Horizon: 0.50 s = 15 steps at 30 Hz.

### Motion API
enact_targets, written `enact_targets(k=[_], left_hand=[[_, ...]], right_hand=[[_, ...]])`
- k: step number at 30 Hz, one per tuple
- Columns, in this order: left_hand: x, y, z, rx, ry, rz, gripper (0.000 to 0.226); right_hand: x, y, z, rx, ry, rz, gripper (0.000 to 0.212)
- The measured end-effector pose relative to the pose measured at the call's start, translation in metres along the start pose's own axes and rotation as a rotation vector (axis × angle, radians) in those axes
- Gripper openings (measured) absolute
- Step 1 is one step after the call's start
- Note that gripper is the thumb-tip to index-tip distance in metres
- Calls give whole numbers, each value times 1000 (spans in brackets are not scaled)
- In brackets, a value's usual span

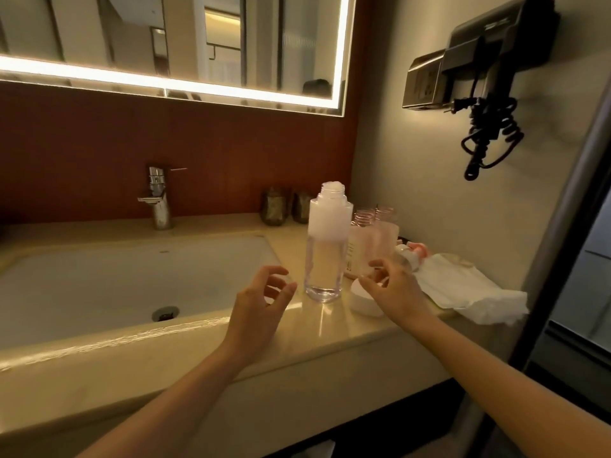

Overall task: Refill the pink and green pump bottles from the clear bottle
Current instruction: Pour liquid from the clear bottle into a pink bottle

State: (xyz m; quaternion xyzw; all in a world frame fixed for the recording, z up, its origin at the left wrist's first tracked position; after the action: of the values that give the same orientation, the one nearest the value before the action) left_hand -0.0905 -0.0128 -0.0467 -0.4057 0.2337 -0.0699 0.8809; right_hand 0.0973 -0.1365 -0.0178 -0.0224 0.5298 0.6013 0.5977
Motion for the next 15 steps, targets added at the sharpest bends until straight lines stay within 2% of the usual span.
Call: enact_targets(k=[8, 15], left_hand=[[-12, 4, 11, -29, -89, -23, 21], [27, -4, 29, -143, -32, -58, 67]], right_hand=[[0, 0, 22, 3, -76, 3, 40], [-7, -13, 56, 117, -209, 1, 59]])
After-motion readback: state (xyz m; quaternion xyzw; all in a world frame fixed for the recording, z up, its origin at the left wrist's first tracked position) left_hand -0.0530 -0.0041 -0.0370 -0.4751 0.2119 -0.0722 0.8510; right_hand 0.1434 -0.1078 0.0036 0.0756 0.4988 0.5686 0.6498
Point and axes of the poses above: each hand's wrist, its own z-axis towards the middle knuckle, its own x-axis out of the palm, y = z × x, the point moved 8 cm from there along z, towards the middle knuckle, and after that the axes turned 1 degree about x, right-handed, at the moved point
